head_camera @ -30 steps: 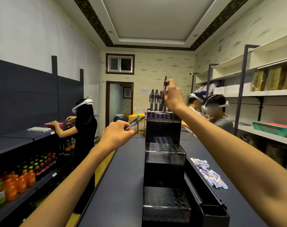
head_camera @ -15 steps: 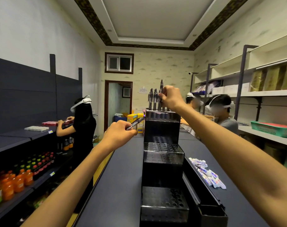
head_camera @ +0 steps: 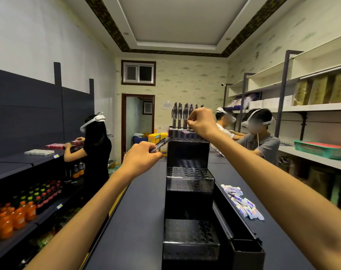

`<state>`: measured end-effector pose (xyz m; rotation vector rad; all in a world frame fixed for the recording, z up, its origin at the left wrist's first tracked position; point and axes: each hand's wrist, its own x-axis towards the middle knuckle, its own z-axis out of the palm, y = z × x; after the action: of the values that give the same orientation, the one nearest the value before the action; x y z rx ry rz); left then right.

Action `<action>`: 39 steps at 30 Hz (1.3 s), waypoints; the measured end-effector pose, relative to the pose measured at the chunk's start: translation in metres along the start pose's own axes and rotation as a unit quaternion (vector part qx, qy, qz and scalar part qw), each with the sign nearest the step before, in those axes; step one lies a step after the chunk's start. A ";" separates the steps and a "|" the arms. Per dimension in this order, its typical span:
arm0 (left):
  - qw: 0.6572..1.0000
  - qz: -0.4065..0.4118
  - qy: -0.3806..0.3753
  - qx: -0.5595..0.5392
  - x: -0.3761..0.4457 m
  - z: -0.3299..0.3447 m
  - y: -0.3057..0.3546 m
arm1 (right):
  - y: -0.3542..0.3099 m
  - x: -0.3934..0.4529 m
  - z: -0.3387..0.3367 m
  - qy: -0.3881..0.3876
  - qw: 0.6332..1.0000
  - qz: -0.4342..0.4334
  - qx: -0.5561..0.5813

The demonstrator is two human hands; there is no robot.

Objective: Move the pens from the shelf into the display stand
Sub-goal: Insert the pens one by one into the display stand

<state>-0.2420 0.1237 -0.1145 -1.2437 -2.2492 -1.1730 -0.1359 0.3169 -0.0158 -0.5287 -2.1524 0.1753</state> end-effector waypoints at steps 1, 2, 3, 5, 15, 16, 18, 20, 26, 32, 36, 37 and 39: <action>1.000 -0.001 0.009 -0.001 0.001 0.000 0.002 | 0.001 -0.005 -0.001 0.025 1.000 -0.006 0.011; 1.000 -0.001 0.015 -0.006 0.002 0.000 0.004 | 0.002 -0.011 -0.003 0.040 0.999 -0.009 0.031; 1.000 0.000 0.015 -0.013 0.003 0.001 0.006 | 0.003 -0.016 -0.005 0.043 0.997 -0.012 0.058; 0.999 0.006 0.000 -0.036 0.004 0.003 0.012 | 0.005 -0.028 -0.009 0.004 0.991 -0.027 0.131; 0.975 -0.044 -0.133 -0.173 0.015 0.021 0.042 | 0.012 -0.062 -0.010 -0.286 0.854 -0.005 0.435; 0.973 -0.044 -0.145 -0.172 0.015 0.022 0.044 | 0.012 -0.063 -0.011 -0.289 0.848 -0.004 0.445; 0.970 -0.041 -0.158 -0.183 0.015 0.023 0.047 | 0.013 -0.065 -0.010 -0.279 0.839 0.005 0.467; 0.972 -0.025 -0.150 -0.180 0.014 0.022 0.049 | 0.010 -0.066 -0.010 -0.248 0.829 0.025 0.500; 0.998 0.036 -0.050 -0.011 0.003 0.013 0.039 | 0.003 -0.050 -0.026 -0.070 0.831 0.092 0.544; 0.986 0.104 0.007 0.128 -0.011 0.005 0.021 | 0.005 -0.013 -0.043 0.078 0.899 0.090 0.423; 0.983 0.113 0.014 0.143 -0.011 -0.002 0.015 | 0.006 0.014 -0.044 0.138 0.943 0.063 0.296; 0.983 0.115 0.014 0.146 -0.011 -0.004 0.014 | 0.005 0.018 -0.043 0.145 0.951 0.057 0.266; 0.981 0.119 0.014 0.150 -0.011 -0.007 0.013 | 0.004 0.024 -0.038 0.153 0.966 0.041 0.204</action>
<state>-0.2255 0.1160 -0.1101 -1.3166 -2.0883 -0.7299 -0.1169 0.3284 0.0237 -0.3760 -1.7315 0.5347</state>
